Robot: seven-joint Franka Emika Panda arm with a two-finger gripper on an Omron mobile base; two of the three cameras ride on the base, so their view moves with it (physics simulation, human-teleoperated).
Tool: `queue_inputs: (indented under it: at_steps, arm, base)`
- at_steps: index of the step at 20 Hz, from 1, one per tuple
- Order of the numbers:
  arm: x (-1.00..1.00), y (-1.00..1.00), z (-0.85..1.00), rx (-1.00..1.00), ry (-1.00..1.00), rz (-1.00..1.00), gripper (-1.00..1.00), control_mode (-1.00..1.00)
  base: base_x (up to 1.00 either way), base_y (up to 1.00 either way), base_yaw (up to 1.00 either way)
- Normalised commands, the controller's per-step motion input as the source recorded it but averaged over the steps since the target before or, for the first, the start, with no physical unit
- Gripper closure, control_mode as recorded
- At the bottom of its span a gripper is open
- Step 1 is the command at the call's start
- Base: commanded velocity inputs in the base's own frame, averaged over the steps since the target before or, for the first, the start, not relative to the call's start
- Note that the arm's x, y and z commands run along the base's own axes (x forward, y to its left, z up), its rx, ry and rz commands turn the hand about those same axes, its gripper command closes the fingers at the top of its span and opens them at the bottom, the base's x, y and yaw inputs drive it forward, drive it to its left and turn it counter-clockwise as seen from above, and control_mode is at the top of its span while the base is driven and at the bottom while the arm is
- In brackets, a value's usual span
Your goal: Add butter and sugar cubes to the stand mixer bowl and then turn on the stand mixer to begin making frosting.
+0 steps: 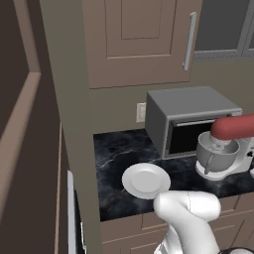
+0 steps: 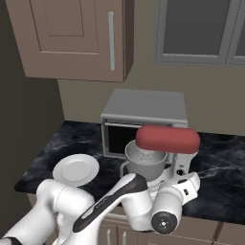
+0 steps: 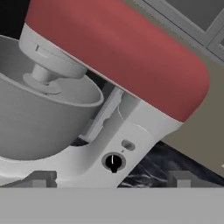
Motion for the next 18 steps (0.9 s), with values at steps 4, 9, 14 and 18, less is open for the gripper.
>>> queue_inputs:
  at_steps: [4,9,14,18]
  arm:
    - [0.29,0.0,-0.21,0.0,-0.05,0.03,-1.0,-1.0]
    - [0.11,0.0,-0.24,0.0,-0.07,0.04,-1.0,-1.0]
    - [0.09,0.0,-0.22,-0.01,-0.07,0.01,-1.0,-1.0]
    - [0.14,-0.01,-0.04,0.0,-0.02,0.0,-1.0,-1.0]
  base:
    - [0.0,0.0,0.0]
    - [0.0,0.0,0.0]
    - [0.0,0.0,0.0]
    - [0.0,0.0,0.0]
